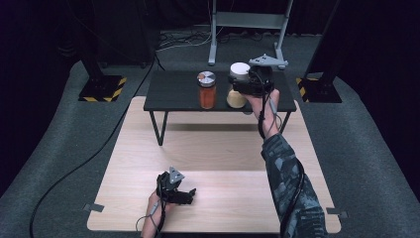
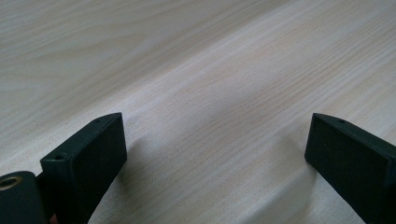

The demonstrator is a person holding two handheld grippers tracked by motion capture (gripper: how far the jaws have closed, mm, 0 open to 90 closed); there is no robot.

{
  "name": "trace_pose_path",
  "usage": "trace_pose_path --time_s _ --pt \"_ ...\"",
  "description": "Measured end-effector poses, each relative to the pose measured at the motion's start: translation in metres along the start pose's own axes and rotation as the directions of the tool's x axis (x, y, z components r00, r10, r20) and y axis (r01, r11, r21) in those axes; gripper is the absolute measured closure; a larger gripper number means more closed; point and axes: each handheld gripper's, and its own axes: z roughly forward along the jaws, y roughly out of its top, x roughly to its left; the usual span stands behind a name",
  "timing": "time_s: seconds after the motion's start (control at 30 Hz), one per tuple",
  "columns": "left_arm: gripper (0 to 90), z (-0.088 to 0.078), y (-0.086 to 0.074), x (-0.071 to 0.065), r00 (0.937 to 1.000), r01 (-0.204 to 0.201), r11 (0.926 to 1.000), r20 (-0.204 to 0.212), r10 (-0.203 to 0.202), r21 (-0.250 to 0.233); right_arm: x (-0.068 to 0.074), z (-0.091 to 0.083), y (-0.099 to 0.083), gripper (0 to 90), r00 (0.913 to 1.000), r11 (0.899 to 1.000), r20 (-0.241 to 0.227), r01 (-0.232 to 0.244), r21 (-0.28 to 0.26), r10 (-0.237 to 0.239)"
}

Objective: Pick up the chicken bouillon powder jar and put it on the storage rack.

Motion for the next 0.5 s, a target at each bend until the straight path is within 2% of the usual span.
trace_pose_path --time_s 0.3,0.37,0.5 --pt "5.2 0.0 0.0 0.0 1.0 -0.001 1.0 0.0 0.001 0.0 0.001 0.0 0.001 32.1 1.0 1.0 0.005 0.006 0.007 -0.006" --pt "5.2 0.0 0.0 0.0 1.0 -0.002 1.0 0.0 0.002 0.0 0.004 -0.001 0.003 27.0 0.9998 1.0 0.018 0.012 0.014 -0.012" --pt "5.2 0.0 0.0 0.0 1.0 -0.002 1.0 0.0 0.002 0.001 0.0 -0.003 0.014 16.8 0.9999 0.997 0.001 0.017 0.069 -0.017"
